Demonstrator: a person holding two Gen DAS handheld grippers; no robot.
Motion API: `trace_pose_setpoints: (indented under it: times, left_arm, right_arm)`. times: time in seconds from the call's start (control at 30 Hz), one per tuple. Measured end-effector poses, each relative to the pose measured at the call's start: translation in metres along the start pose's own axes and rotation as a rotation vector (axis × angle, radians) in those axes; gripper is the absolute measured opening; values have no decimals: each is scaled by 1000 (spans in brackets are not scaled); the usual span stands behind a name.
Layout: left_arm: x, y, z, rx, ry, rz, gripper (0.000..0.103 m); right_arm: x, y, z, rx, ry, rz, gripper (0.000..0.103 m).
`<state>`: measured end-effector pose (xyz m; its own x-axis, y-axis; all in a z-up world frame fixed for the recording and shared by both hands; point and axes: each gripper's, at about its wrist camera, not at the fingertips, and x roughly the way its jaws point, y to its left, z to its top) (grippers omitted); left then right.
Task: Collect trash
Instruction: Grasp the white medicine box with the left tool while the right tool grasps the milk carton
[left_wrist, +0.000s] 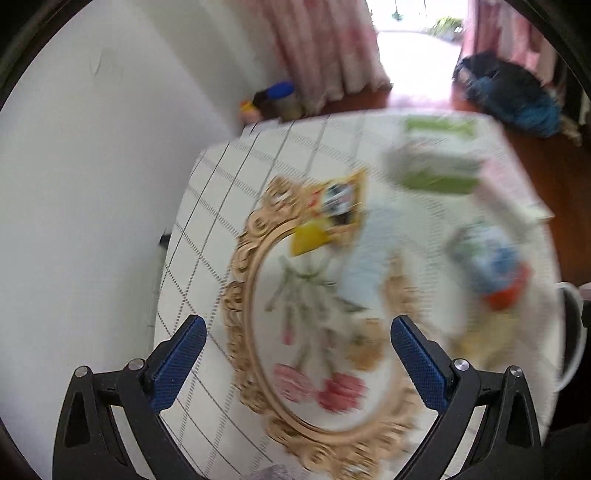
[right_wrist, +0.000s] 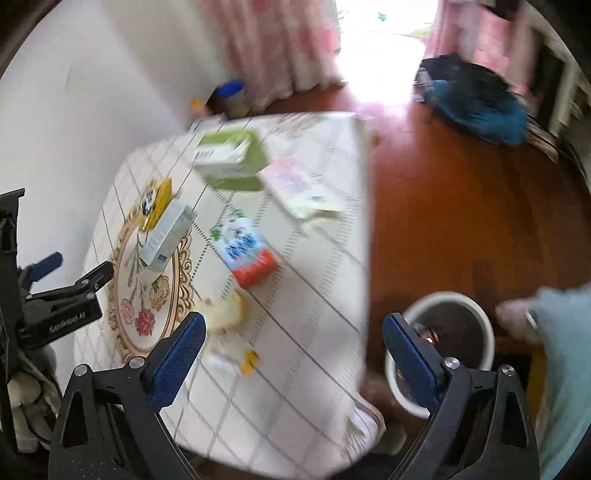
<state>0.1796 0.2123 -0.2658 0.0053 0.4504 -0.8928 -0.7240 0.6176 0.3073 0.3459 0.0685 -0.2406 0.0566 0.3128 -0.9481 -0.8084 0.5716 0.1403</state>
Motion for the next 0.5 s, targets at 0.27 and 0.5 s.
trace_pose_setpoints:
  times: [0.27,0.5]
  left_arm:
    - [55,7,15,17,84,-71,102]
    - [64,-19,34,92,113,-167,102]
  right_arm:
    - [108,47,48,-125,155,-43,95]
    - [117,24,38,-1,151,-16,65]
